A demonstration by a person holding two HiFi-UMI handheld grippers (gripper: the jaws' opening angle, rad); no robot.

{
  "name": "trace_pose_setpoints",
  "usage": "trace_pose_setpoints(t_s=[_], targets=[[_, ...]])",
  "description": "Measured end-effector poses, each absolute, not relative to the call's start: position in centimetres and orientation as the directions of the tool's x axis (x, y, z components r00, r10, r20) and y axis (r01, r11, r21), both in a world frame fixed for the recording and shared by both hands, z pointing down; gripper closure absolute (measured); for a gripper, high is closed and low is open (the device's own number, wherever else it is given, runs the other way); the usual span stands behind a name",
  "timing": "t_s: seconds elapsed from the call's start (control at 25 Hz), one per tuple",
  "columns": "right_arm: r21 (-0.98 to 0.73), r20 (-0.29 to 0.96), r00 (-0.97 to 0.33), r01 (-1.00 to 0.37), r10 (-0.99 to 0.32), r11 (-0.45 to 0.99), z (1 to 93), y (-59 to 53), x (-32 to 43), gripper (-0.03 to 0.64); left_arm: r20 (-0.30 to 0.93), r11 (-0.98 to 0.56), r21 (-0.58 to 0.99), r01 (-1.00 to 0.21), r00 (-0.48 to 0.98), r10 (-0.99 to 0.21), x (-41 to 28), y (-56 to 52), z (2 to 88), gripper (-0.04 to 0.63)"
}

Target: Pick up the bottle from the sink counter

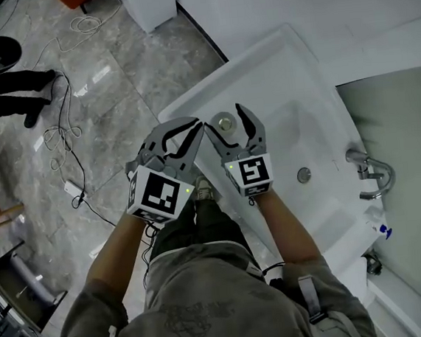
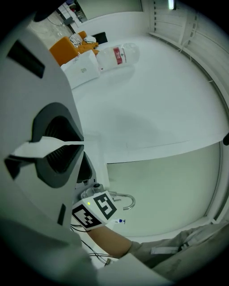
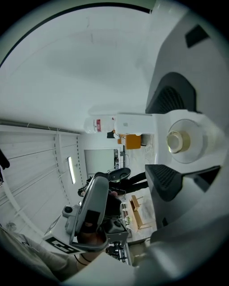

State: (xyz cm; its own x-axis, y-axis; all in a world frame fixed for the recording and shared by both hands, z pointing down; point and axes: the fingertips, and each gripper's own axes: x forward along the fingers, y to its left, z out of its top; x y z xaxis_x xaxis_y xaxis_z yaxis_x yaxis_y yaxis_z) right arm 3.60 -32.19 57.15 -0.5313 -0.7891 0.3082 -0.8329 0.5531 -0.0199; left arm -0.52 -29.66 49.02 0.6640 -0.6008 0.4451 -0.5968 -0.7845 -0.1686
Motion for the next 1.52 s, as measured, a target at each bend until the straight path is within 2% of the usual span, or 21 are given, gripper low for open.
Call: trace_pose_setpoints(t_s=[0.64,0.88,1.16,1.2,1.28,1.32,1.52], targets=[[-0.064,0.446,-0.546,-0.81,-0.709,0.584,64.2,-32.7,2.7,0.282,0.501,-0.866,-0.11,-0.487,0.725,-0.472,1.7,-31.2,54.3,0.563],[-0.05,0.496,-0.537,-0.803,-0.683,0.594,65.5,-33.1,2.4,0.284,0.507,-0.922,-0.111,-0.37,0.777,-0.373,3.2,-30.7,55.8,0.563],[-0.012,0.489,-0.516,-0.81,-0.703,0.586,65.4,-33.2,2.6,0.285,0.502,-0.95,-0.06,-0.307,0.813,-0.294,4.1,-30.3,57.0,0.561],[-0.011,0.488,-0.516,-0.81,-0.704,0.586,65.4,-33.2,2.6,0.285,0.507,-0.957,-0.064,-0.283,0.817,-0.275,4.3,-30.2,57.1,0.542],[-0.01,0.487,-0.516,-0.811,-0.705,0.585,65.4,-33.3,2.5,0.285,0.524,-0.968,-0.085,-0.235,0.816,-0.244,4.7,-29.8,57.6,0.432],[-0.01,0.486,-0.515,-0.811,-0.706,0.585,65.4,-33.3,2.5,0.285,0.528,-0.972,-0.093,-0.216,0.817,-0.232,4.9,-29.6,57.7,0.415],[-0.009,0.487,-0.516,-0.81,-0.704,0.587,65.4,-33.2,2.4,0.285,0.522,-0.975,-0.088,-0.204,0.824,-0.22,5.9,-29.7,58.4,0.413]])
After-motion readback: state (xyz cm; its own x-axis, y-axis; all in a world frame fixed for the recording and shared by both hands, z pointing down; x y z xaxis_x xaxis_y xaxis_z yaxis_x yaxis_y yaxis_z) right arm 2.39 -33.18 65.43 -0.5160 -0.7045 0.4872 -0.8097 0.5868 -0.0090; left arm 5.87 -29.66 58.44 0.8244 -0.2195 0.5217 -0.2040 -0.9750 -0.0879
